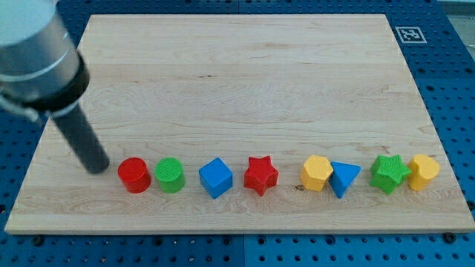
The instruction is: Slide the blue cube towards the top
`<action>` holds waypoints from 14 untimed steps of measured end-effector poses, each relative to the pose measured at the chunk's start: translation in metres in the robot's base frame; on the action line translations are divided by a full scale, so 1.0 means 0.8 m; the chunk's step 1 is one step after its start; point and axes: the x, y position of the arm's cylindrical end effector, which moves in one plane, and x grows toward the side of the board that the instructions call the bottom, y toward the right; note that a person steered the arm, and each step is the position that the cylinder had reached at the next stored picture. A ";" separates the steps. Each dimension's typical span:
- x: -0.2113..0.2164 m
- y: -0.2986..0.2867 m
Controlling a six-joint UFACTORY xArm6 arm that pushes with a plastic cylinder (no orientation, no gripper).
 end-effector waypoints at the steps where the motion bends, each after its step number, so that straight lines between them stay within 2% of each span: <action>1: 0.025 0.000; 2: 0.040 0.044; 3: 0.073 0.140; 4: 0.074 0.172; 6: 0.022 0.178; 9: 0.016 0.248; 14: -0.091 0.253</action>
